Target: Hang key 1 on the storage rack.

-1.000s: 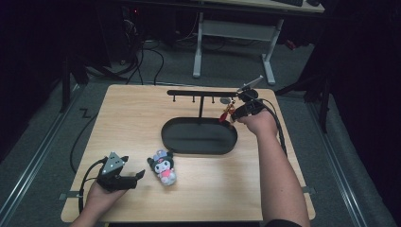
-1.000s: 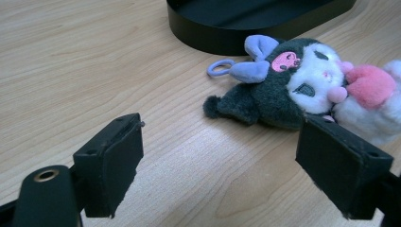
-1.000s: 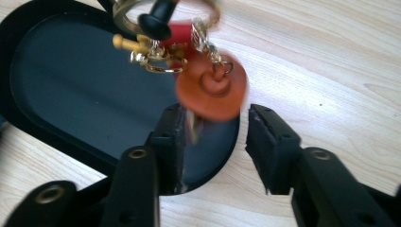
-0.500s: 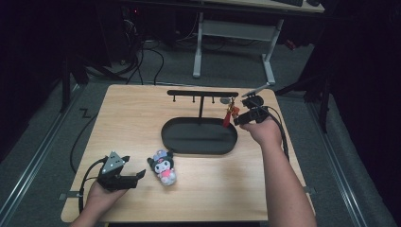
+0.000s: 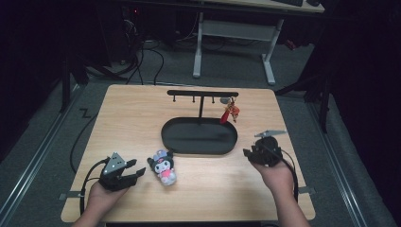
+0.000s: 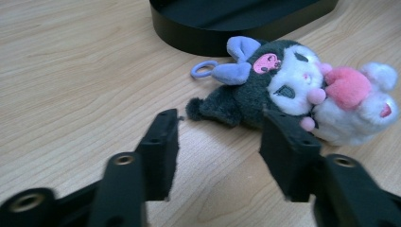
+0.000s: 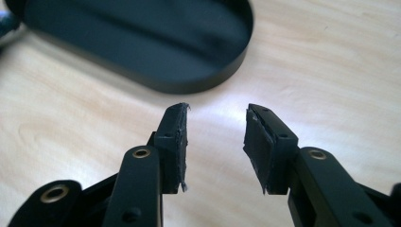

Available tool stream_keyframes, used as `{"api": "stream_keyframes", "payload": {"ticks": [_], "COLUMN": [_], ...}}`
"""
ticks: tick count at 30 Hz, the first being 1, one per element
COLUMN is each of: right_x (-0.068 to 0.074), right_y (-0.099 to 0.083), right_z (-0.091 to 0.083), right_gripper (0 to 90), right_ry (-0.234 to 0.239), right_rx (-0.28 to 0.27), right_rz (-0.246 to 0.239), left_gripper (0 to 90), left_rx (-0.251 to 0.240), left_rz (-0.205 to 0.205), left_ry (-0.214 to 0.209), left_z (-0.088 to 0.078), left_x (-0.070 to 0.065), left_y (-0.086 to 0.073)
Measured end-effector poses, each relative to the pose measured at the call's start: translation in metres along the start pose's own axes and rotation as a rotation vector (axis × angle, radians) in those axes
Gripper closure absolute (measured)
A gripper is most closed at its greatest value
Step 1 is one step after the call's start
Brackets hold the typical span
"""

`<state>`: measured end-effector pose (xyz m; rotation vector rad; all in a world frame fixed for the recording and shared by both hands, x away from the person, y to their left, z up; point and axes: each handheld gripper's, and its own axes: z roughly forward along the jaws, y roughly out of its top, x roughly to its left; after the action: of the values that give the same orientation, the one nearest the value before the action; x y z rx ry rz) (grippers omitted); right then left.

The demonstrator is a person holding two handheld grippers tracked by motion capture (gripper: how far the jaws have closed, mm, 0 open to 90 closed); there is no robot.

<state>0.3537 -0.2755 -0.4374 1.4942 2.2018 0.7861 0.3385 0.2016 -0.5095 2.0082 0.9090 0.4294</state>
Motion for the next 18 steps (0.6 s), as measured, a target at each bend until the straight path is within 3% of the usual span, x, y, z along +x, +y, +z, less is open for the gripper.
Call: {"api": "stream_keyframes", "payload": {"ticks": [6,10,12,14,15,18], "right_x": [0.016,0.024,0.025,0.025,0.024,0.026], "right_y": [-0.058,-0.091,-0.097,-0.097,-0.097,-0.096], "right_z": [0.003,0.007,0.006,0.005,0.006,0.012], "right_gripper": [60.7,60.9,59.6,59.6,59.8,60.1], "right_ry": [0.046,0.053,0.092,0.095,0.112,0.132], "right_rx": [-0.137,-0.199,-0.189,-0.190,-0.187,-0.175], "right_rz": [0.021,0.039,0.044,0.045,0.065,0.057], "left_gripper": [70.6,85.3,89.6,89.9,90.0,90.0], "left_rx": [-0.016,-0.011,-0.013,0.007,0.019,0.058], "left_rz": [-0.021,-0.012,-0.012,0.005,-0.001,-0.007], "left_ry": [0.059,0.104,0.118,0.136,0.137,0.146], "left_z": [0.000,0.003,0.008,0.016,0.021,0.036], "left_x": [0.003,0.005,0.005,0.004,0.005,0.006], "left_y": [0.000,0.002,0.004,0.008,0.010,0.013]}}
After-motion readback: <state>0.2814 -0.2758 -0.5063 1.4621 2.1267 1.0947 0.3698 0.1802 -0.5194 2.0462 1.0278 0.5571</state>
